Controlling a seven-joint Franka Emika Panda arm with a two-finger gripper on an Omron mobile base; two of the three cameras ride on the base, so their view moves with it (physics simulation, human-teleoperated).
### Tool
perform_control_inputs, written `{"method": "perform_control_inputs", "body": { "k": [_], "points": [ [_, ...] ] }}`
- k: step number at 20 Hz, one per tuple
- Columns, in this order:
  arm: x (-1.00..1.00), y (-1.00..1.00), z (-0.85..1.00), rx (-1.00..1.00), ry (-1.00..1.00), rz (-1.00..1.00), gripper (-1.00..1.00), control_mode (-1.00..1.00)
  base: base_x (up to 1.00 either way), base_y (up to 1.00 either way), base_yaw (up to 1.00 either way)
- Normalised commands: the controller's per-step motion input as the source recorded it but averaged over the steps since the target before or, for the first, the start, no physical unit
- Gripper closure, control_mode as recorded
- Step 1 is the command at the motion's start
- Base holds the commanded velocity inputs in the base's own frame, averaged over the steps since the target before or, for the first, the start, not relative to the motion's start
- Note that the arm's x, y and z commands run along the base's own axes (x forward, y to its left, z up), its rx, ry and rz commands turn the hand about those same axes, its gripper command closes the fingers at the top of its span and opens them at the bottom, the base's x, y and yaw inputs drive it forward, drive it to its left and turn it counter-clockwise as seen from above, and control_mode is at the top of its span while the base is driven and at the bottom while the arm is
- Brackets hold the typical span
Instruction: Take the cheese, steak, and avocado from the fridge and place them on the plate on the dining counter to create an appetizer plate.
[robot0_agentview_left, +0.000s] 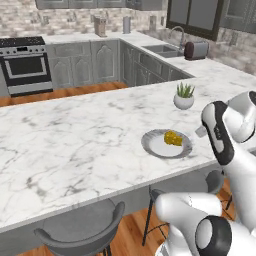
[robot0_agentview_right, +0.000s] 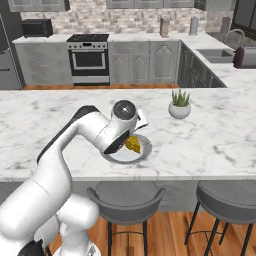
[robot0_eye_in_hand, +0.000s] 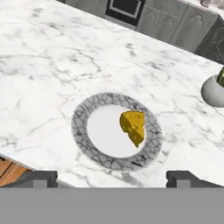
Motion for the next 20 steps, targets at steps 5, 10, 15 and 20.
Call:
{"method": "perform_control_inputs", "body": {
  "k": [5,10,15,20],
  "points": [
    [-1.00,0.35,0.64,0.14,0.00,-0.59,-1.00,-1.00,0.00,0.00,0.00],
    [-1.00,0.16,0.60,0.22,0.00,-0.56,-1.00,-1.00,0.00,0.00,0.00],
    [-0.95,0.00,0.44,0.13,0.00,-0.30,-1.00,-1.00,0.00,0.00,0.00],
    [-0.72,0.00,0.30,0.05,-0.01,-0.08,-1.00,-1.00,0.00,0.00,0.00]
  ]
}}
